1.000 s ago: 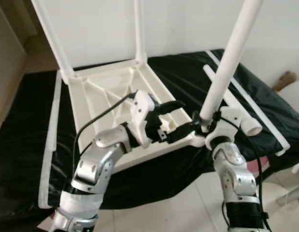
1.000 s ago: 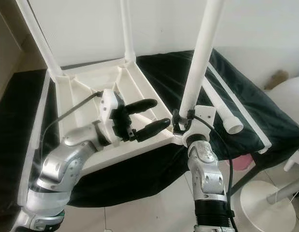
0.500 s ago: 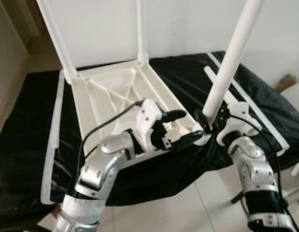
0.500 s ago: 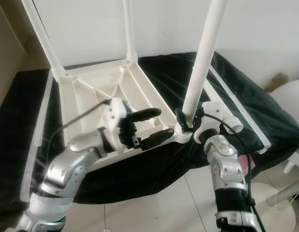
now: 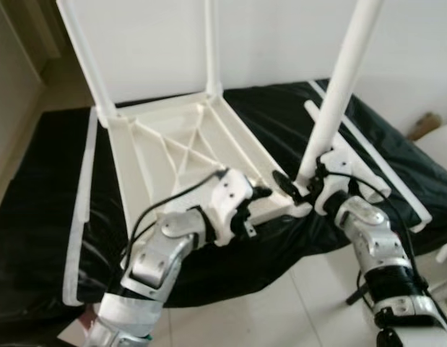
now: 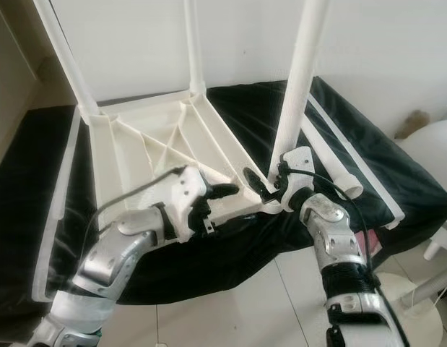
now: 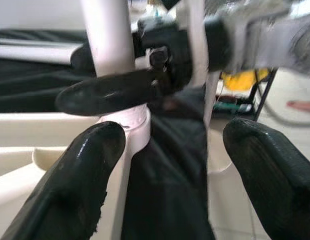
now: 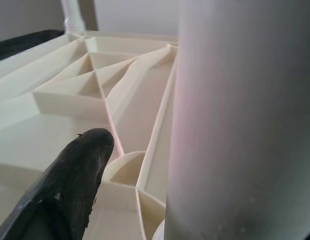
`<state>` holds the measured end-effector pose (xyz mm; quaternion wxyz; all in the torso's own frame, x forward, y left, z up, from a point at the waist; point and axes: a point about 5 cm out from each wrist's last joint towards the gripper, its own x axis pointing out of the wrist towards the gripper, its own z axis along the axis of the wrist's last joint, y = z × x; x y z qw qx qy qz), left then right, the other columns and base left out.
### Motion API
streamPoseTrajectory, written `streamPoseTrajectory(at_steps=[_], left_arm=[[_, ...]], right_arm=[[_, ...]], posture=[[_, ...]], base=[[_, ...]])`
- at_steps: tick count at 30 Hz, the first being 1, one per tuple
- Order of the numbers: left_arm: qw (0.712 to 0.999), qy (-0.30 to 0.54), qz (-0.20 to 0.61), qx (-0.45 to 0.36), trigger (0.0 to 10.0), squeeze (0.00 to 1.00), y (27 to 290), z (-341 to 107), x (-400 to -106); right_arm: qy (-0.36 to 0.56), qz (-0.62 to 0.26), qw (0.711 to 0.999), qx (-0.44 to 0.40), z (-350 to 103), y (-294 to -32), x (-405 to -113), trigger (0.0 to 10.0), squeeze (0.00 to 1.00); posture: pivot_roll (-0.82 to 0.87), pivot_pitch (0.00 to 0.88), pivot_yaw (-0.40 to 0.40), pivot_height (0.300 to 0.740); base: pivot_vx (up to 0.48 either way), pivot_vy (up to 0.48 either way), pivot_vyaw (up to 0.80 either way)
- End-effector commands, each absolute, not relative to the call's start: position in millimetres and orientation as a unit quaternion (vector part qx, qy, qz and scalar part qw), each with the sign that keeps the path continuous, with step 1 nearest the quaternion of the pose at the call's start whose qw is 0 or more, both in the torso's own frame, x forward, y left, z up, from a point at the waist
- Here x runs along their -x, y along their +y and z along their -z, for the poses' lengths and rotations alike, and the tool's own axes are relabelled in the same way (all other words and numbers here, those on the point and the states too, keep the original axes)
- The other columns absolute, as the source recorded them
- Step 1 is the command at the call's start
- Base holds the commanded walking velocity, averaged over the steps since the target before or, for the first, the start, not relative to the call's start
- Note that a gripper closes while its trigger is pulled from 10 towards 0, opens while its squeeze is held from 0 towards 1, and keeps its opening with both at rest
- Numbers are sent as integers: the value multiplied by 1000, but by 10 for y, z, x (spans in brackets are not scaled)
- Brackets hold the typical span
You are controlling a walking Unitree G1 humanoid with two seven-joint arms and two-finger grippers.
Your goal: Building children table
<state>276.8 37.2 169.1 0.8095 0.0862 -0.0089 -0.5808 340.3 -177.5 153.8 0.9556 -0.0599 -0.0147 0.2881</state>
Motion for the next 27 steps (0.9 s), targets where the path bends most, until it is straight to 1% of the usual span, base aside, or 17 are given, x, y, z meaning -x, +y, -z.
streamPoseTrajectory(at_steps=[1,4,9,10,11,15,25,26,27], left_arm=[[869,-17,485,-97,10000,0,396,-1701,-2885],[874,-16,476,-95,10000,0,382,-1705,-2907],[874,-19,475,-97,10000,0,358,-1714,-2907],[874,-22,475,-99,10000,0,351,-1725,-2906],[875,-26,473,-101,10000,0,347,-1739,-2912],[877,-34,468,-102,10000,0,344,-1766,-2927],[871,-42,476,-112,10000,0,317,-1761,-2911],[872,-44,475,-114,10000,0,317,-1764,-2913],[872,-44,475,-114,10000,0,317,-1764,-2913]], right_arm=[[-11,-316,946,73,-1524,-1694,-3409,10000,0],[-12,-319,944,87,-1532,-1714,-3430,10000,0],[-7,-319,943,92,-1519,-1756,-3442,10000,0],[0,-316,944,91,-1493,-1781,-3438,4863,0],[7,-311,946,94,-1450,-1810,-3429,0,0],[23,-299,948,108,-1347,-1881,-3411,0,0],[43,-268,957,99,-1273,-1959,-3428,0,0],[47,-262,959,96,-1259,-1965,-3425,10000,0],[47,-262,959,96,-1259,-1965,-3425,10000,0]], posture=[[29,0,17,740],[28,0,18,740],[30,0,15,740],[35,0,12,740],[35,0,12,740],[34,0,13,740],[20,0,19,740],[19,0,19,740],[19,0,19,740]], base=[[0,0,0],[0,0,0],[0,0,0],[0,0,0],[0,0,0],[0,0,0],[0,0,0],[0,0,0],[0,0,0]])
